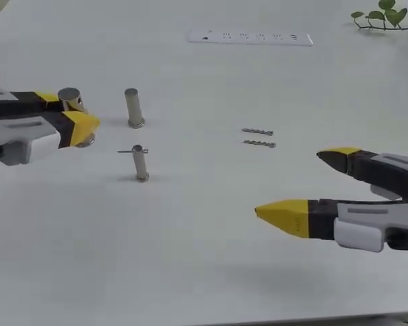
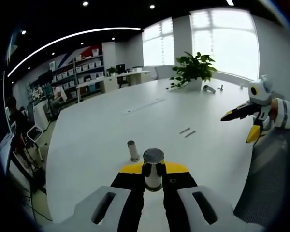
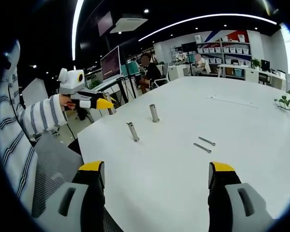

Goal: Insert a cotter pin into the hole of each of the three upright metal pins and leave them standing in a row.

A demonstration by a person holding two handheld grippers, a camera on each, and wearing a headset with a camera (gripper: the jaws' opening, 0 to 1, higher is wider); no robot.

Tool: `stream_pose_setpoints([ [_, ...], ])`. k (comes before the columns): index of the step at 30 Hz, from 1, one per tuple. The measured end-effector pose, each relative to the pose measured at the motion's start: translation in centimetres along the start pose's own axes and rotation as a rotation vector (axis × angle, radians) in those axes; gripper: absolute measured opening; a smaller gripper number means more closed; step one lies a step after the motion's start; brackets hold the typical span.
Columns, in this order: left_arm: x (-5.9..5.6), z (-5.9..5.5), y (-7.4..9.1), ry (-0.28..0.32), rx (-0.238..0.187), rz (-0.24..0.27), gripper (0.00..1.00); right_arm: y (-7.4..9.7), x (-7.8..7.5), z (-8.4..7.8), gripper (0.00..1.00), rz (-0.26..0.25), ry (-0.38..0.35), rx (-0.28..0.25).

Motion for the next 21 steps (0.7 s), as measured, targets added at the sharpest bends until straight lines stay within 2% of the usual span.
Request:
stream_pose_setpoints([
  [3, -1.0, -0.2, 0.1, -0.001, 0.004, -0.015, 0.09, 0.0, -0.1, -0.1, 0.87, -0.001, -0.003, -0.002],
  [7, -3.0, -0.3, 0.3, -0.020, -0.001, -0.051, 0.10, 0.1, -0.2, -0.2, 0.87, -0.003, -0.004, -0.005],
  [12, -5.1, -1.0, -0.1, 0.014, 0.014, -0.087, 0.09, 0.2, -0.3, -0.2, 0.87, -0.008, -0.006, -0.019],
  [16, -6.7, -1.0, -0.1, 0.015, 0.029, -0.075, 0.09, 0.2, -0.3, -0.3, 0.87, -0.006, -0.005, -0.022],
  [19, -7.5, -1.1, -0.3, 0.062, 0.047, -0.062, 0.09, 0.2, -0.2, -0.3, 0.87, -0.001, -0.002, -0.024],
  [21, -7.8, -1.2, -0.5, 0.067, 0.052, -0.058, 0.09, 0.2, -0.1, -0.4, 0.87, 0.001, -0.001, -0.022],
])
Point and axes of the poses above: the centre of the closed fingertips' face, and the gripper's own axes: y roughly backward along the fingers, x roughly to its left, z roughly out of its top, the point moved 9 cm from there along y, roughly backward along the fingers, and after that the axes turned 11 degrees about z, right-handed, at the moved point
